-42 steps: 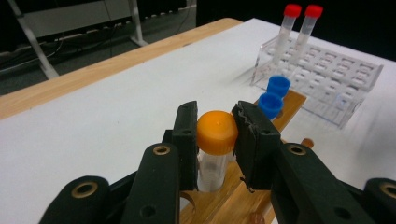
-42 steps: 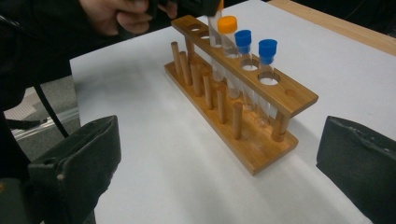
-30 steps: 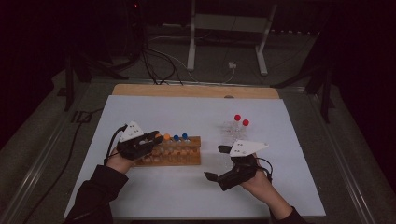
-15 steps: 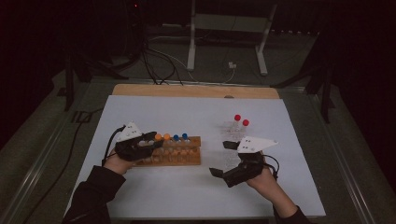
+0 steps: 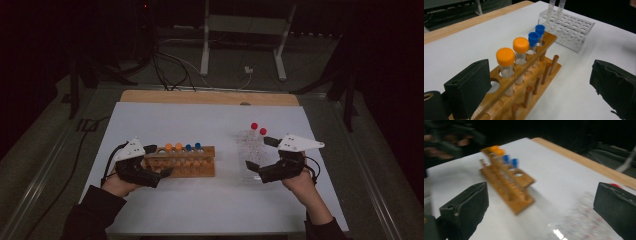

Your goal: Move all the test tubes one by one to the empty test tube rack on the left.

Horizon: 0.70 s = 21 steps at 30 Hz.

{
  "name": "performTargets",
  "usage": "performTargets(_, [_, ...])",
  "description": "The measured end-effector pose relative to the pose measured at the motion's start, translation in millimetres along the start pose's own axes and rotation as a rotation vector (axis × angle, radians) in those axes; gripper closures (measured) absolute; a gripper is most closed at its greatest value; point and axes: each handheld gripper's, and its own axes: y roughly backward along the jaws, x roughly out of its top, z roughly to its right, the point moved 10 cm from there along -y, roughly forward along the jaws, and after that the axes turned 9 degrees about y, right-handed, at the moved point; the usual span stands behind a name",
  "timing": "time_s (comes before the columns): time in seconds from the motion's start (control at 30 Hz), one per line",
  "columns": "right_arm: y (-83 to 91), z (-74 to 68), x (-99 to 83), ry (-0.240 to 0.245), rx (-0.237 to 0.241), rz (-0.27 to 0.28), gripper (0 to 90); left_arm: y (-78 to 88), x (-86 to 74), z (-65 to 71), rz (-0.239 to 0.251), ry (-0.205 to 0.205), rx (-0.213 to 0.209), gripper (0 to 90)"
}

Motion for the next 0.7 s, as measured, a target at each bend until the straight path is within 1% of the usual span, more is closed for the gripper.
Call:
performTargets(0.1, [-0.4,17.7,-12.7,-0.009,-0.048,-0.027,0.0,3.1,0.2,2.3,0.011,0.005,-0.004,2.5])
performTargets(0.17, [-1.9,27.0,-21.6,-0.023,-0.069,-0.041,0.0,5.0,-0.1,4.1,0.014,0.001,-0.013,1.9])
performTargets(0.2, [-3.0,31.4,-25.7,-0.035,-0.081,-0.047,0.0,5.5,-0.6,4.2,0.011,0.004,-0.011,1.7])
performTargets(0.27, [-5.7,39.4,-33.7,-0.048,-0.102,-0.063,0.0,6.3,-2.0,6.4,0.006,0.013,-0.033,1.6])
performTargets(0.3, [-7.2,42.6,-37.4,-0.056,-0.11,-0.07,0.0,6.5,-2.5,6.4,0.006,0.012,-0.031,1.6])
performTargets(0.37, [-11.2,48.9,-44.8,-0.065,-0.131,-0.089,0.0,7.5,-3.1,7.8,0.008,0.003,-0.042,1.5])
performTargets(0.4, [-13.1,52.4,-48.1,-0.068,-0.142,-0.096,1.6,7.7,-3.4,7.8,0.007,-0.001,-0.037,1.5])
performTargets(0.43, [-14.6,55.4,-50.9,-0.075,-0.155,-0.099,4.0,8.1,-3.7,9.5,0.005,-0.001,-0.049,1.5])
performTargets(0.5, [-18.9,61.6,-57.4,-0.084,-0.173,-0.117,4.8,8.2,-3.9,10.5,0.005,-0.01,-0.041,1.6])
performTargets(0.53, [-21.3,64.7,-60.6,-0.089,-0.179,-0.125,5.4,8.2,-4.6,12.1,-0.003,-0.014,-0.051,1.6])
performTargets(0.57, [-24.0,68.1,-63.9,-0.093,-0.185,-0.134,5.9,8.1,-4.5,11.9,0.0,-0.019,-0.039,1.5])
performTargets(0.6, [-26.5,71.4,-66.7,-0.101,-0.192,-0.139,8.2,8.0,-4.5,11.8,0.0,-0.019,-0.034,1.6])
performTargets(0.63, [-28.9,74.3,-69.6,-0.104,-0.198,-0.147,10.2,8.2,-4.6,12.4,0.0,-0.019,-0.043,1.6])
performTargets(0.7, [-34.1,79.6,-74.8,-0.11,-0.214,-0.162,15.3,8.6,-4.3,11.2,0.003,-0.017,-0.036,1.6])
